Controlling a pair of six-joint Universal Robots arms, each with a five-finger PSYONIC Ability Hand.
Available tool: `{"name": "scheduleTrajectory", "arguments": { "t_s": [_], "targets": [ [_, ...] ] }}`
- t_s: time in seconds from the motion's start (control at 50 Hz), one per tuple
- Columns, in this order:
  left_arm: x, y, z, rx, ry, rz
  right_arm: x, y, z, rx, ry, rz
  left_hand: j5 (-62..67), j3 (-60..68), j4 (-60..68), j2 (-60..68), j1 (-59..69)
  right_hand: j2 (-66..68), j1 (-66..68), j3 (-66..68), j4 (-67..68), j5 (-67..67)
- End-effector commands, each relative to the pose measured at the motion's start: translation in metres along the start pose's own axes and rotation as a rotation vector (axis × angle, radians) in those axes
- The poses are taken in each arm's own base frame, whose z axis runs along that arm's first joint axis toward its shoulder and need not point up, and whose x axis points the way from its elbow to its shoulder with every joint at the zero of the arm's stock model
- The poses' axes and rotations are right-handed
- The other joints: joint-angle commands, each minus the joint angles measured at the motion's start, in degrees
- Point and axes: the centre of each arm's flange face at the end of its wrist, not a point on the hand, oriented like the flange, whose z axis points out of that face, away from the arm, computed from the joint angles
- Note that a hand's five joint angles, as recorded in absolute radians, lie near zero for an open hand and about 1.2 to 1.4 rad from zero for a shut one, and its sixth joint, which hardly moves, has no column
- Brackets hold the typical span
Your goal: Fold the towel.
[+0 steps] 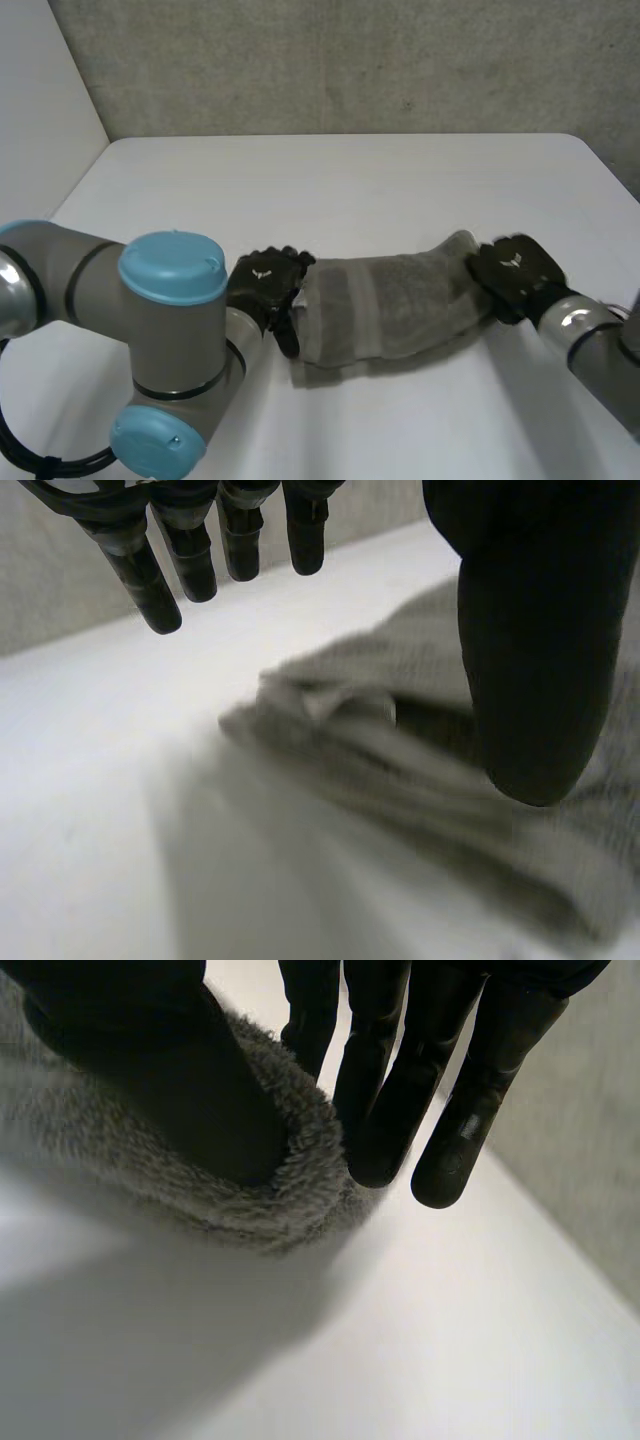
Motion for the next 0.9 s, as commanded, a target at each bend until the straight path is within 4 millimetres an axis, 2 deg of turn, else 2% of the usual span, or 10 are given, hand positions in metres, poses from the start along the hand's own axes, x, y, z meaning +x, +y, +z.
{"name": "scheduleTrajectory", "arguments": {
  "t_s": [0.02,0.18,0.32,0.34,0.4,0.48,0.6,0.68,0.76,0.9],
  "targets": [
    [-0.01,-0.049,-0.02,0.146,-0.036,-0.028,-0.061,-0.073,-0.01,0.22,-0.12,-0.109,-0.4,1.5,0.9,1.5,1.0,14.3,28.7,12.2,11.7,14.8],
    [-0.057,-0.089,-0.036,0.262,-0.202,-0.087,-0.163,-0.093,-0.03,0.331,-0.372,-0.23,-0.4,1.5,0.9,1.5,1.0,14.3,28.7,12.2,11.7,14.8],
    [-0.063,-0.09,-0.036,0.265,-0.215,-0.093,-0.19,-0.072,-0.029,0.288,-0.422,-0.336,-0.6,1.3,0.7,1.3,0.9,1.8,16.1,-0.4,-0.9,2.3],
    [-0.063,-0.09,-0.036,0.265,-0.215,-0.093,-0.185,-0.076,-0.029,0.294,-0.407,-0.332,-0.6,1.3,0.7,1.3,0.9,-21.5,-7.2,-23.7,-24.2,-21.0],
    [-0.061,-0.092,-0.034,0.272,-0.209,-0.096,-0.169,-0.094,-0.036,0.327,-0.349,-0.297,-0.4,1.5,0.9,1.5,1.0,-55.6,-41.3,-57.8,-58.3,-55.1],
    [-0.053,-0.094,-0.032,0.281,-0.185,-0.089,-0.141,-0.107,-0.035,0.32,-0.259,-0.2,-0.6,1.3,0.7,1.3,0.9,-55.7,-41.3,-57.8,-58.3,-55.2],
    [-0.025,-0.099,-0.025,0.296,-0.118,-0.08,-0.064,-0.119,-0.039,0.269,-0.095,0.114,-1.3,0.7,0.0,0.7,0.2,-55.7,-41.3,-57.8,-58.3,-55.2],
    [-0.003,-0.092,-0.016,0.265,-0.062,-0.073,-0.03,-0.105,-0.037,0.153,-0.073,0.344,-1.3,0.7,0.0,0.7,0.2,-55.7,-41.3,-57.8,-58.3,-55.2],
    [0.012,-0.081,-0.009,0.208,-0.029,-0.09,-0.02,-0.101,-0.037,0.11,-0.112,0.426,-1.3,0.7,0.0,0.7,0.2,-55.7,-41.3,-57.8,-58.3,-55.2],
    [0.023,-0.024,0.015,-0.054,-0.058,-0.146,-0.025,-0.084,-0.016,0.026,-0.239,0.494,-1.4,0.5,-0.1,0.5,0.0,-55.7,-41.3,-57.8,-58.3,-55.2]
  ]
}}
